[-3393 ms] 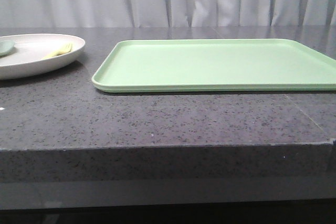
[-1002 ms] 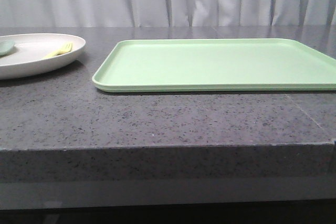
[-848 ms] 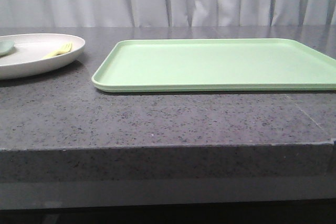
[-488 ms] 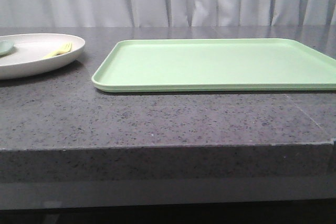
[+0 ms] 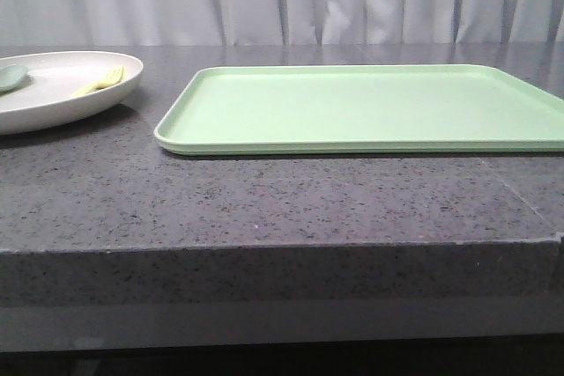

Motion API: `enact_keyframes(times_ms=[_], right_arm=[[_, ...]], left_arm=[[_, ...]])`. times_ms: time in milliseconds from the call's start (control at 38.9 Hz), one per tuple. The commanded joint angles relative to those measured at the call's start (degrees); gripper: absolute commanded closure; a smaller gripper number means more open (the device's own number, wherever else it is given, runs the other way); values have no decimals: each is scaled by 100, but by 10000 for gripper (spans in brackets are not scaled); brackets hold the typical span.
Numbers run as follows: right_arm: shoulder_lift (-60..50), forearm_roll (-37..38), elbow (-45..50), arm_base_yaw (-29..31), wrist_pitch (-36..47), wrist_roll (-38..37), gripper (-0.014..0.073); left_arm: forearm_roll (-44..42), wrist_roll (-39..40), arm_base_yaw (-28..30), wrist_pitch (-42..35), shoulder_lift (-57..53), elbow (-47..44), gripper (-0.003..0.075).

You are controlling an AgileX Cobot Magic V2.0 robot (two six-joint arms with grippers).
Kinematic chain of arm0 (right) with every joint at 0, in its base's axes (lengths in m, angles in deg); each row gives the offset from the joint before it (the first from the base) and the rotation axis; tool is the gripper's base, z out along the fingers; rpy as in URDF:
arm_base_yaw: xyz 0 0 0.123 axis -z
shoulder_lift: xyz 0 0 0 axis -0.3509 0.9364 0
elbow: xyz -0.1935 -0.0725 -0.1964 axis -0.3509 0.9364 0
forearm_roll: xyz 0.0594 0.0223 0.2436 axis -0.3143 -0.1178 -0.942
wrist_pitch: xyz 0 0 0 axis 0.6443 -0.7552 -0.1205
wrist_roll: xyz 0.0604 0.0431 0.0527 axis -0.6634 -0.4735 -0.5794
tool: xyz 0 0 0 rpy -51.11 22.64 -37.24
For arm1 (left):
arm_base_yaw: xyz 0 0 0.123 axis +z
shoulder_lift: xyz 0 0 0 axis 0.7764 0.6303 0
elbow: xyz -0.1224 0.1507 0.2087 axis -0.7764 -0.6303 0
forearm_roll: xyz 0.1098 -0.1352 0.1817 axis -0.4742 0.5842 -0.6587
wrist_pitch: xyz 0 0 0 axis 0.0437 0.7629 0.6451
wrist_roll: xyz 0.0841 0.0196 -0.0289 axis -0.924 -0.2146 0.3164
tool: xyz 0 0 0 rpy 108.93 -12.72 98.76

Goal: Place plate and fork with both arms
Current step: 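Lift the plate with the left gripper and carry it onto the green tray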

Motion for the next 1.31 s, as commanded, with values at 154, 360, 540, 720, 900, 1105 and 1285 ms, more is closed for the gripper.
enact_keyframes(times_ms=[154,360,540,720,900,1105,1285], right_arm=[[82,4,-165,33,524,38,69],[82,4,-165,33,524,38,69],[82,4,-165,33,519,38,69],[82,4,-165,33,519,38,69],[82,4,-165,33,519,38,69],[82,4,-165,33,519,38,69],[82,4,-165,33,519,38,69]], left_arm=[[414,8,-800,-157,-512,138,739],[438,232,-1660,-475,-682,282,739],[268,851,-2643,-1019,-671,681,739],[-659,1992,-3386,-1352,-507,1116,739],[-895,2606,-3801,-1404,-48,1503,739],[-1213,3346,-4201,-1843,278,1559,739],[-1526,3909,-4532,-2099,470,1559,739]])
